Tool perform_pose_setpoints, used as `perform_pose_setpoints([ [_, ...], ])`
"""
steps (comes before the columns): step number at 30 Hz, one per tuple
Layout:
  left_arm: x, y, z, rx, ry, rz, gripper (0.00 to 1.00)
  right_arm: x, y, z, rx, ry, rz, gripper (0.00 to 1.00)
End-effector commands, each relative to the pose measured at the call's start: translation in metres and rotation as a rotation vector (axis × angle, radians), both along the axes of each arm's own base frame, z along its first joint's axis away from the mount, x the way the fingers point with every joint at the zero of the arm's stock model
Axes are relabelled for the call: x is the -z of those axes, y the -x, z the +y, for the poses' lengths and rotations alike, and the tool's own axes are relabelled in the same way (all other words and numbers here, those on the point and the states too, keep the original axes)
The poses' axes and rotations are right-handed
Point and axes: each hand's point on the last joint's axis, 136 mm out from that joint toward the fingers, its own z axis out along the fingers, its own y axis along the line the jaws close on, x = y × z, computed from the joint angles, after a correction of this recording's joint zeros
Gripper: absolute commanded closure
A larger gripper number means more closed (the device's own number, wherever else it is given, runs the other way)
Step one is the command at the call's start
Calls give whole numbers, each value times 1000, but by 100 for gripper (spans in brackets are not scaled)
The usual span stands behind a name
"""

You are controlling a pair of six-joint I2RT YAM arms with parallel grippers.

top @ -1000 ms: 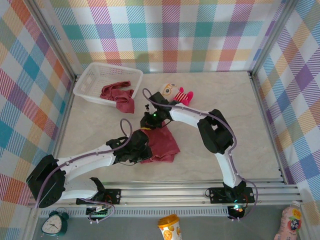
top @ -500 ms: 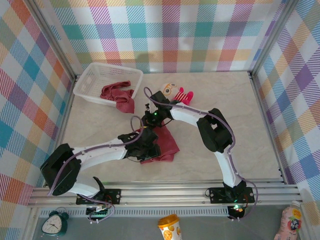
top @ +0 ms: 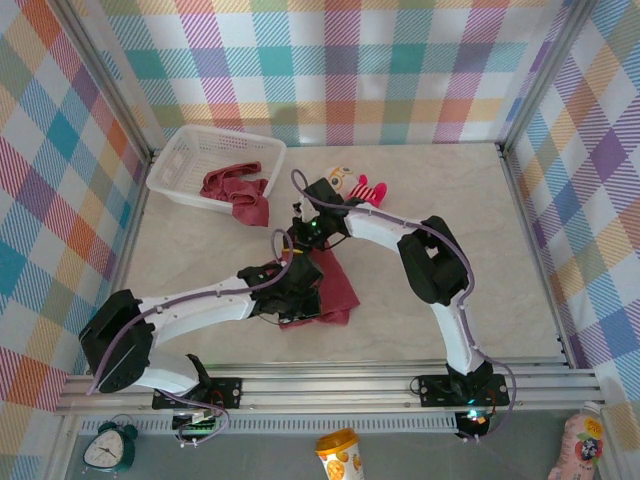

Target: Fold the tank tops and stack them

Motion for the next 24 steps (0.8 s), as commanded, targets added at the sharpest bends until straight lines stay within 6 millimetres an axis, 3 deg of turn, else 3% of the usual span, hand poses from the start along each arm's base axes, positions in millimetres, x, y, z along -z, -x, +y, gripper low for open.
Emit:
perform_pose_setpoints([
  [1,18,23,22,10,-54,66,91,-25,2,9,-18,-78,-40,92],
  [12,44,43,81,-48,-243,100,84,-3,13,45,-68,-115,-31,90],
  [15,57,52,108,-94,-350,144,81,8,14,51,-80,-103,-28,89],
  [19,60,56,121,-126,-409,169,77,16,8,54,-89,-95,-52,86],
  [24,53,56,140,-169,-510,173,65,-2,-5,37,-108,-51,-164,78],
])
